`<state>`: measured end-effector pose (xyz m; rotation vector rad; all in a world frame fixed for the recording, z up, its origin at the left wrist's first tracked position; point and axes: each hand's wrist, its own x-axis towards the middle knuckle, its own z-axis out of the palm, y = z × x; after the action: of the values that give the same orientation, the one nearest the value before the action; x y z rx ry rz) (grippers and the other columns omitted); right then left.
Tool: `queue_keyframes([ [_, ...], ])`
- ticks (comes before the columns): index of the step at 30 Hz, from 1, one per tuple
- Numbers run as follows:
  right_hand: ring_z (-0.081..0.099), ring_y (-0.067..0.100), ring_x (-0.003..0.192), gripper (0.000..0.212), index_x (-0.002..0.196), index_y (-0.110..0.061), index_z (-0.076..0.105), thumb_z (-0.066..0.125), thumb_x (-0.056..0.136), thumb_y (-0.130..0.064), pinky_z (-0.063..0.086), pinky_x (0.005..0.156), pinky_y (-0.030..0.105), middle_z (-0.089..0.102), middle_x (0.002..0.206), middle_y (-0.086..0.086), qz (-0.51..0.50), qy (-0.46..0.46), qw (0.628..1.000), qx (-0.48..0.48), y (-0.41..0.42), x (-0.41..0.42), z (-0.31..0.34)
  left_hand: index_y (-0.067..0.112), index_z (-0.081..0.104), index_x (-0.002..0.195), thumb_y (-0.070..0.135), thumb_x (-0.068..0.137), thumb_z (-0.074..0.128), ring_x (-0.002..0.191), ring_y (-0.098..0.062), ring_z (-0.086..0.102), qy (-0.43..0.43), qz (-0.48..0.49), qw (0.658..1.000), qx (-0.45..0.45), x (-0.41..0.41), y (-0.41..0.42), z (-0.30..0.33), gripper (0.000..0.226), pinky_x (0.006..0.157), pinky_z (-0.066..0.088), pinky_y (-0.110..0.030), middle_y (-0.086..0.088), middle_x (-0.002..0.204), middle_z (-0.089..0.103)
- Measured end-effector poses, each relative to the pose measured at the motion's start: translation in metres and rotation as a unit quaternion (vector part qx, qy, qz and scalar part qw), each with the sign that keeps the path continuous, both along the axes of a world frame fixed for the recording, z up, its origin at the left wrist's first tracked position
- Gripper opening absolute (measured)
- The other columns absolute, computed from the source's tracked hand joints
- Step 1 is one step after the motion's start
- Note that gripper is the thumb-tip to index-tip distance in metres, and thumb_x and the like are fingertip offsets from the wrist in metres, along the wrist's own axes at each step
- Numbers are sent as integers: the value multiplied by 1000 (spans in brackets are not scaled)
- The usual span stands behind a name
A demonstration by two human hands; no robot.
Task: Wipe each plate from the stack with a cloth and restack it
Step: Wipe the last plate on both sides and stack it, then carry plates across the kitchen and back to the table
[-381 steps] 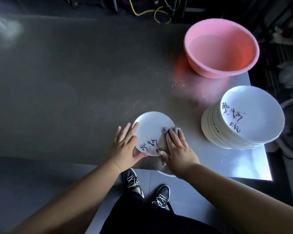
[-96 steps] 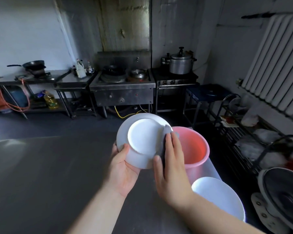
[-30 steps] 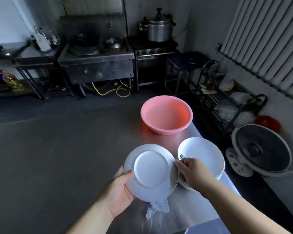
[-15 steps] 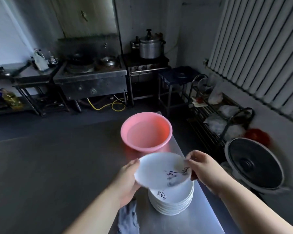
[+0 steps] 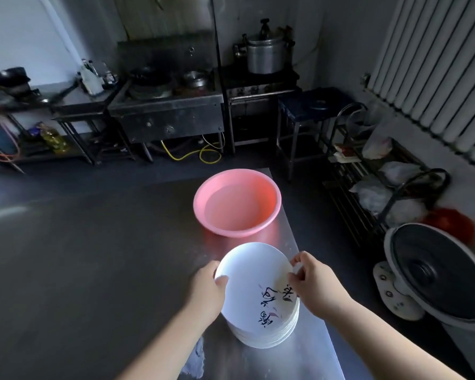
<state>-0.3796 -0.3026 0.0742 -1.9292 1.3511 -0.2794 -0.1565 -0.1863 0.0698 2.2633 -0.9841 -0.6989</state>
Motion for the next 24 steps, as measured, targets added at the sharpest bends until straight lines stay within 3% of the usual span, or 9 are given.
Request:
queue_keyframes([
  [3,63,13,60,8,100,-32,52,58,95,-29,50,52,31,68,73,-6,29,23,999,-11,-3,-1,-6,22,65,98,15,98,58,77,-17,60,-10,12,1000,1,-5,0,-8,10,59,41,-26,5,86,67],
  [10,64,15,66,10,99,-31,50,58,94,-31,58,63,43,67,74,-6,54,46,997,-40,-8,-3,-17,19,70,103,15,96,60,89,-23,58,-51,-3,999,0,-8,3,-17,13,69,39,-32,4,97,54],
  [16,63,8,65,10,104,-38,54,60,96,-42,56,59,37,67,74,-10,46,65,995,-61,-5,-11,-27,26,70,118,16,96,60,92,-14,59,-16,13,999,-40,-11,8,-23,26,72,41,-25,8,106,54],
  [21,65,0,78,31,129,-40,55,51,102,-54,55,72,30,64,105,-18,27,21,998,-56,9,-21,-45,47,46,145,52,86,61,124,-3,57,82,-4,997,-16,-11,30,-34,61,103,49,-35,27,136,59],
  [23,67,-4,86,29,128,-43,56,47,103,-55,55,80,30,68,112,-19,21,-26,999,9,15,-26,-49,54,39,144,58,84,59,125,-2,57,98,-11,995,-5,-13,44,-47,63,106,49,-38,33,133,59],
  [24,68,-6,90,26,124,-45,58,46,104,-56,55,83,31,71,111,-20,17,-53,998,38,18,-29,-50,55,43,138,60,85,57,118,-5,60,75,-11,997,6,-15,50,-52,55,103,51,-40,32,122,63],
])
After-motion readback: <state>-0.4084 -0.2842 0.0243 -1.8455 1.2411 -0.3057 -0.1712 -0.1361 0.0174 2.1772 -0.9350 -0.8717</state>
